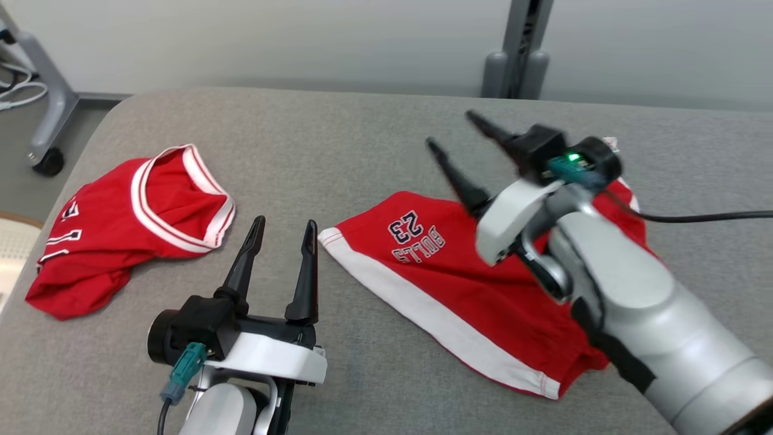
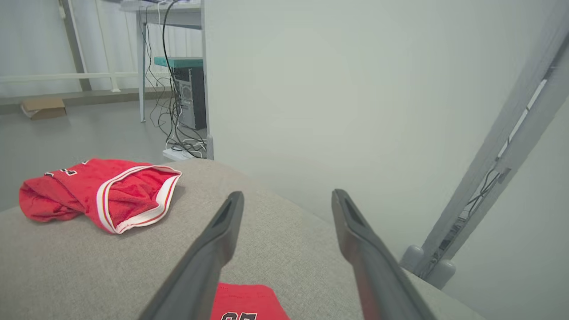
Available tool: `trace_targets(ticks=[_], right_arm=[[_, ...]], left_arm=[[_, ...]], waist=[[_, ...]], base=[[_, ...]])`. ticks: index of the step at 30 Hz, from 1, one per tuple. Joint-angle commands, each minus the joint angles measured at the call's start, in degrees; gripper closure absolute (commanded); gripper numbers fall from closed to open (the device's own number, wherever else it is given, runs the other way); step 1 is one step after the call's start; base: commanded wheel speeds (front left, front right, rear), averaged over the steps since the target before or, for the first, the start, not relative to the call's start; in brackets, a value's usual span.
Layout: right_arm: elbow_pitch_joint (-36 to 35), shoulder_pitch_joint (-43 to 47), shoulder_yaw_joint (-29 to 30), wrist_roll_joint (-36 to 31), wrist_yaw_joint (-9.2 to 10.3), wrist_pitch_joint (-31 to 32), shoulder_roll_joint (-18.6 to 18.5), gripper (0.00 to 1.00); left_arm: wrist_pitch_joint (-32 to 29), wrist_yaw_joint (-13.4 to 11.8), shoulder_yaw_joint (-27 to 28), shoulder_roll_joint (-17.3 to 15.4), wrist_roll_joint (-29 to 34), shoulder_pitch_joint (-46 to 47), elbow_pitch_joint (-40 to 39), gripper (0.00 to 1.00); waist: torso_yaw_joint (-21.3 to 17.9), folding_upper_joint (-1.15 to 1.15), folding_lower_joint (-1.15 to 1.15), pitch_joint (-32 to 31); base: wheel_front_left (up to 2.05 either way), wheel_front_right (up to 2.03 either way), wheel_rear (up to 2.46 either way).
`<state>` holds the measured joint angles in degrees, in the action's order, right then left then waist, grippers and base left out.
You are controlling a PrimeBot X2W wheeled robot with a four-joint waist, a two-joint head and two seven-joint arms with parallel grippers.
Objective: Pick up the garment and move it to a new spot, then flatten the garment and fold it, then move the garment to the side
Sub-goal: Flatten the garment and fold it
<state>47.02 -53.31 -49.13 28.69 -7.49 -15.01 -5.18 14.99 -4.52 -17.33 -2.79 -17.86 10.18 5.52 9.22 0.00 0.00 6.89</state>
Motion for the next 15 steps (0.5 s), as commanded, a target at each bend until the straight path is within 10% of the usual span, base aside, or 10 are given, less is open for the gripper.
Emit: trace_targets(ticks=[1, 9, 15], right_arm=[[-0.54, 1.29, 0.87, -0.22, -0.02, -0.33, -0.71, 0.0], [-19.81, 14.69, 27.09, -9.91, -0.02, -0.22, -4.61, 0.0], [-33.55, 26.14, 35.54, -15.56, -0.02, -0.22, -4.73, 0.0]], left_arm=[[0.19, 0.32, 0.35, -0.18, 0.28, -0.27, 0.1, 0.0], [0.19, 0.64, 2.62, -0.2, 1.43, -1.58, 0.11, 0.0], [0.19, 0.96, 4.19, -0.19, 2.27, -1.78, -0.75, 0.0]], waist=[[-1.25, 0.0, 0.0, -1.09], [-5.9, 0.0, 0.0, -4.29], [-8.05, 0.0, 0.0, -4.61]], base=[[0.0, 0.0, 0.0], [0.0, 0.0, 0.0], [0.0, 0.0, 0.0]])
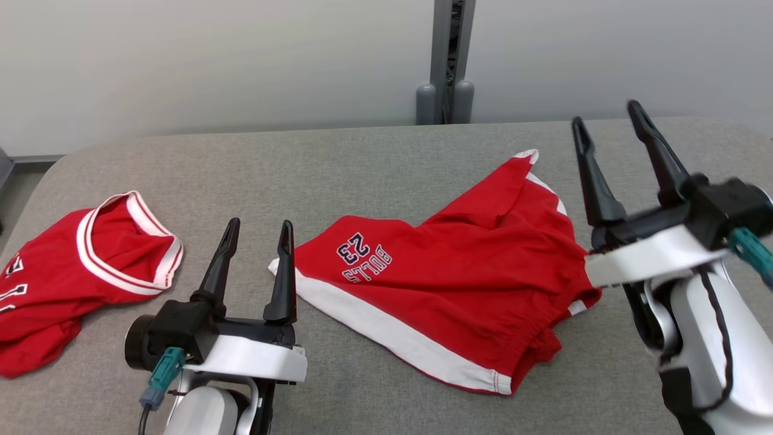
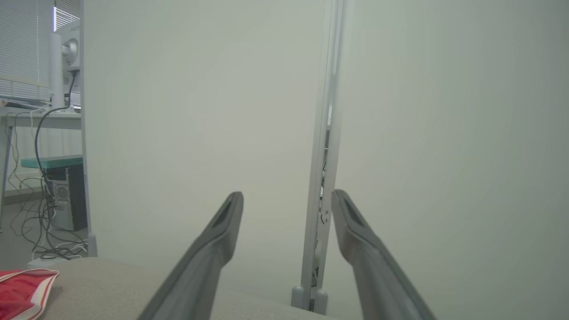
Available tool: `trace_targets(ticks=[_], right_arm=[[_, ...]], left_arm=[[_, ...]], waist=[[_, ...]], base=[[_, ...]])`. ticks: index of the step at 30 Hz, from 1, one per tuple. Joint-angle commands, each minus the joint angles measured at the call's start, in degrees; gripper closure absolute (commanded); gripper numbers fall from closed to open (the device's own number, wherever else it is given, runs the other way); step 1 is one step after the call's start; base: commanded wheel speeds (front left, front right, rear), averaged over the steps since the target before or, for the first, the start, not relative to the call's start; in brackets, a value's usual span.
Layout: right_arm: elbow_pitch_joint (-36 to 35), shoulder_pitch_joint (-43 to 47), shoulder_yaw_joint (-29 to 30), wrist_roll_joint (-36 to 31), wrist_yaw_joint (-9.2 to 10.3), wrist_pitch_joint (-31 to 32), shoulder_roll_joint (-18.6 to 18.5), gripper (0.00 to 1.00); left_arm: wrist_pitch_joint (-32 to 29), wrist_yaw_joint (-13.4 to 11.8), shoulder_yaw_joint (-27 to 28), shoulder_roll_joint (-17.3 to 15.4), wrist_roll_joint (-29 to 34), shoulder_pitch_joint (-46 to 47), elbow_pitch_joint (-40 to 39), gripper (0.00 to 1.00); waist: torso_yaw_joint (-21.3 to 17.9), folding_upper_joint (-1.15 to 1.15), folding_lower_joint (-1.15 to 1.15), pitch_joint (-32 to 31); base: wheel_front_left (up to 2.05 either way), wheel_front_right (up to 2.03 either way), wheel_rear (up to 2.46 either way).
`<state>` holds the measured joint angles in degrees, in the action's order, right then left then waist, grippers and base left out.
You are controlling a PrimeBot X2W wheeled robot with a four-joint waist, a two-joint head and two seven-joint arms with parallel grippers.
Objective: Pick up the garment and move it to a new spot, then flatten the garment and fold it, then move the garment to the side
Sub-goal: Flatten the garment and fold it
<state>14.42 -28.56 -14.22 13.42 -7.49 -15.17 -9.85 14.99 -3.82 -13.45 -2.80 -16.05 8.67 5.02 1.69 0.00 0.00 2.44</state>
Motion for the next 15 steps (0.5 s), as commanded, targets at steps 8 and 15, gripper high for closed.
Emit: trace_targets(ticks=[8, 15], right_arm=[[-8.51, 14.48, 7.02, -1.93, -0.02, -0.07, 3.01, 0.0], [-8.95, 23.78, 9.71, -2.61, -0.02, -0.07, 5.25, 0.0]], left_arm=[[0.19, 0.48, 2.13, -0.2, 1.72, -1.4, 0.59, 0.0], [0.19, 1.18, 2.26, -0.18, 3.1, -2.56, 2.46, 0.0]], waist=[[-2.08, 0.0, 0.0, -0.33], [-2.52, 0.0, 0.0, -0.39]], base=[[0.0, 0.0, 0.0], [0.0, 0.0, 0.0]])
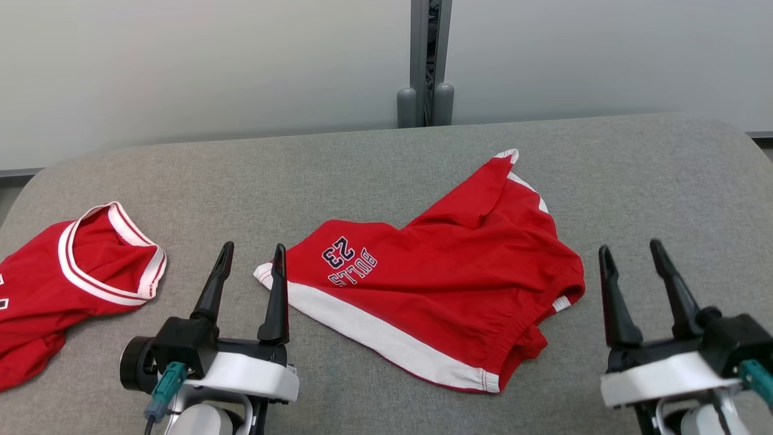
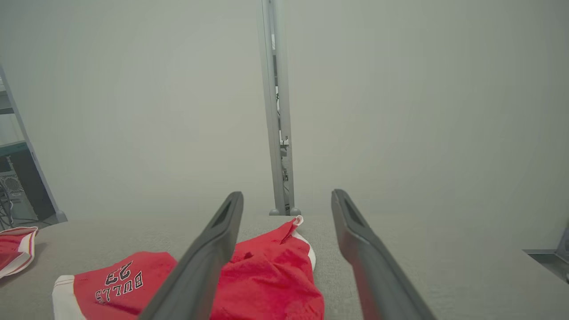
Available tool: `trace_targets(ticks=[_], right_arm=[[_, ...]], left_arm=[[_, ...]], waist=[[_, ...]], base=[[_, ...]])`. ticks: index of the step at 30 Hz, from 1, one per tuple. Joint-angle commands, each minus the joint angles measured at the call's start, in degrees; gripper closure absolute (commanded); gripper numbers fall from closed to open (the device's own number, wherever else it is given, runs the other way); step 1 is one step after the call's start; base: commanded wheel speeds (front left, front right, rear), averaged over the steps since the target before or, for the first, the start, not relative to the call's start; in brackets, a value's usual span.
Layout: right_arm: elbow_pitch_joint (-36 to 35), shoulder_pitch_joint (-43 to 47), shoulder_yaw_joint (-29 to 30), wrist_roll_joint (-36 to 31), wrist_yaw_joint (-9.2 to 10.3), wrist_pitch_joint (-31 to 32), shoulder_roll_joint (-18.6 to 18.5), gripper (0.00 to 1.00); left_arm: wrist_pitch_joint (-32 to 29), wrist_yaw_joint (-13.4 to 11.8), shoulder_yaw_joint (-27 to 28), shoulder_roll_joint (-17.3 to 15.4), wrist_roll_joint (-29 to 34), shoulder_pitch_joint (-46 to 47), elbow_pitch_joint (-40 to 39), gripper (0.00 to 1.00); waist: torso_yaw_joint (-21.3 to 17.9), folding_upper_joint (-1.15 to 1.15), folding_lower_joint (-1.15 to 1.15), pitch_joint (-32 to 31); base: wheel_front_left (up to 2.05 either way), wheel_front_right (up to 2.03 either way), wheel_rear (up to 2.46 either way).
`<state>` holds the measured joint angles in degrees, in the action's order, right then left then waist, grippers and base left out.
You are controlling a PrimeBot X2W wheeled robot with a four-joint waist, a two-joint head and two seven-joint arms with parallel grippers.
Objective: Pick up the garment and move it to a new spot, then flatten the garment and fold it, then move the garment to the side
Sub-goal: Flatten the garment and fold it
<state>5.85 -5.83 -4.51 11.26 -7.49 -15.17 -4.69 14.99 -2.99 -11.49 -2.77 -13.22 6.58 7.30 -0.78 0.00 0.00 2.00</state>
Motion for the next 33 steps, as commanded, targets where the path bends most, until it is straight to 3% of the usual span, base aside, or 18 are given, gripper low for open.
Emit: trace_targets(ticks=[1, 18, 33], right_arm=[[-0.36, 2.13, -0.06, -0.65, -0.02, -0.07, 0.22, 0.0], [-2.11, 6.09, 1.05, -0.68, -0.02, -0.07, 1.62, 0.0], [-2.32, 5.9, 0.45, -1.72, -0.02, -0.08, 1.72, 0.0]], left_arm=[[0.19, 0.32, 0.29, -0.21, 0.45, -0.57, 0.31, 0.0], [0.19, -0.46, 1.1, -0.21, -0.15, -1.91, -0.77, 0.0], [0.19, 0.63, 0.57, -0.2, -1.3, -1.99, 0.39, 0.0]], waist=[[-0.08, 0.0, 0.0, 0.09], [0.14, 0.0, 0.0, 0.19], [0.06, 0.0, 0.0, 0.34]], base=[[0.0, 0.0, 0.0], [0.0, 0.0, 0.0], [0.0, 0.0, 0.0]])
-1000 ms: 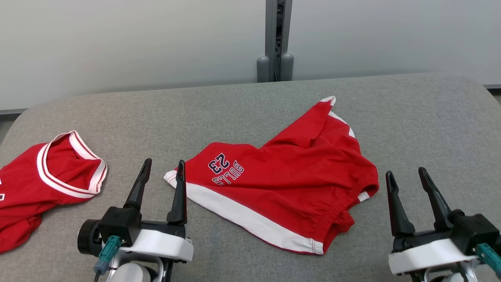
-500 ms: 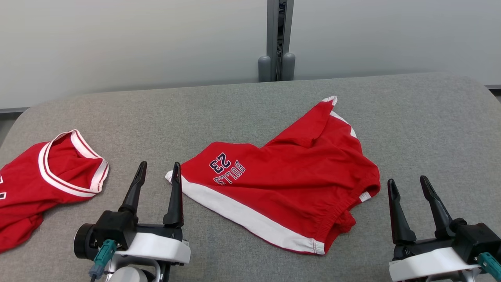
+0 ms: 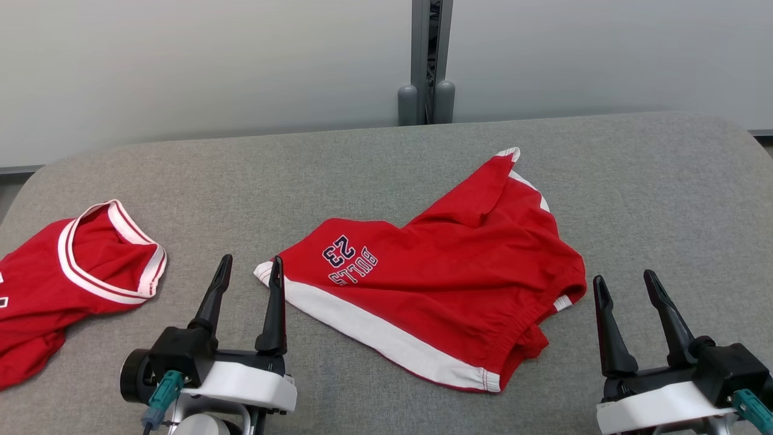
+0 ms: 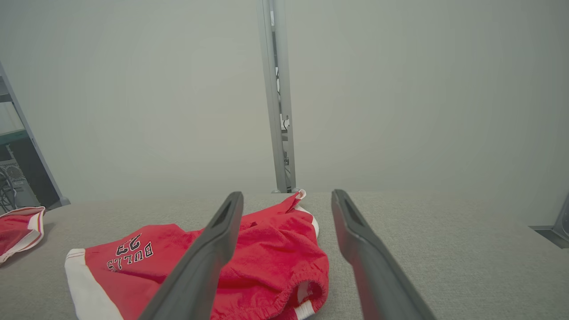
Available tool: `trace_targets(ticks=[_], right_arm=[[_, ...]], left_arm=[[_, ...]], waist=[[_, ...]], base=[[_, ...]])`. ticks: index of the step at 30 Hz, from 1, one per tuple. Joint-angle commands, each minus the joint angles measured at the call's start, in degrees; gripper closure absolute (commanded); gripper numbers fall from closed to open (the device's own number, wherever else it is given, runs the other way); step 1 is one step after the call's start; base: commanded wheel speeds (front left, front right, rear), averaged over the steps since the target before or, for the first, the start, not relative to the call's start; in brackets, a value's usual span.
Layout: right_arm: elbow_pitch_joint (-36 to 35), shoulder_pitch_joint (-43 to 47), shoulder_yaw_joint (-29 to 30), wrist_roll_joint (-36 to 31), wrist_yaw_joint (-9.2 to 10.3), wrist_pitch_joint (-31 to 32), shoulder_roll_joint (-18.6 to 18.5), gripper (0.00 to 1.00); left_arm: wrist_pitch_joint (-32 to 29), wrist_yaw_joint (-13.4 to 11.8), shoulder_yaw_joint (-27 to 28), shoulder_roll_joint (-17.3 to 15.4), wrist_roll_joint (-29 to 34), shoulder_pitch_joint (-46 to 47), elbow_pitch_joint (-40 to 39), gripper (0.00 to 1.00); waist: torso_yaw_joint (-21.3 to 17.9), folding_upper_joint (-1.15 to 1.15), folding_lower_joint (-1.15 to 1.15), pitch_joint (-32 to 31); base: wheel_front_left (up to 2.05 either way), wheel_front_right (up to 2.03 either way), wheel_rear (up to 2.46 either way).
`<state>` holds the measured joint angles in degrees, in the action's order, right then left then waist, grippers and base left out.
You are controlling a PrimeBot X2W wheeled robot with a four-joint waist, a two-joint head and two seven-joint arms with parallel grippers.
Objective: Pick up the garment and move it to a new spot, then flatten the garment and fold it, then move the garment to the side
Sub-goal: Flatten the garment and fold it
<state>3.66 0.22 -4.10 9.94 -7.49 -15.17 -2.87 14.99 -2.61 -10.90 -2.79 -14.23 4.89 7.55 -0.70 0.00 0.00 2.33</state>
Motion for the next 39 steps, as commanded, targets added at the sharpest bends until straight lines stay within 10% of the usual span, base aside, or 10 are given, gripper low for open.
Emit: trace_targets(ticks=[1, 13, 28, 39], right_arm=[[-0.09, -0.16, -0.01, -0.47, -0.02, -0.08, -0.1, 0.0], [0.37, -0.64, -0.99, -0.73, -0.02, -0.08, -0.09, 0.0], [3.05, -1.92, -6.96, 0.77, -0.02, -0.07, -1.01, 0.0], [2.83, -3.85, -8.72, 1.23, -0.02, -0.07, -0.55, 0.0]], left_arm=[[0.19, 0.48, -0.17, -0.19, -0.48, -0.29, 0.57, 0.0], [0.19, 1.19, -0.02, -0.19, -0.07, 1.29, 2.55, 0.0], [0.07, 8.34, 0.39, -2.96, 3.65, 12.01, 21.69, 0.0], [-16.41, 10.13, -4.66, -8.08, -2.79, 29.39, 40.07, 0.0]], waist=[[-0.06, 0.0, 0.0, 0.01], [-0.27, 0.0, 0.0, 1.59], [-2.5, 0.0, 0.0, 6.46], [-3.88, 0.0, 0.0, 9.51]], base=[[0.0, 0.0, 0.0], [0.0, 0.0, 0.0], [0.0, 0.0, 0.0], [0.0, 0.0, 0.0]])
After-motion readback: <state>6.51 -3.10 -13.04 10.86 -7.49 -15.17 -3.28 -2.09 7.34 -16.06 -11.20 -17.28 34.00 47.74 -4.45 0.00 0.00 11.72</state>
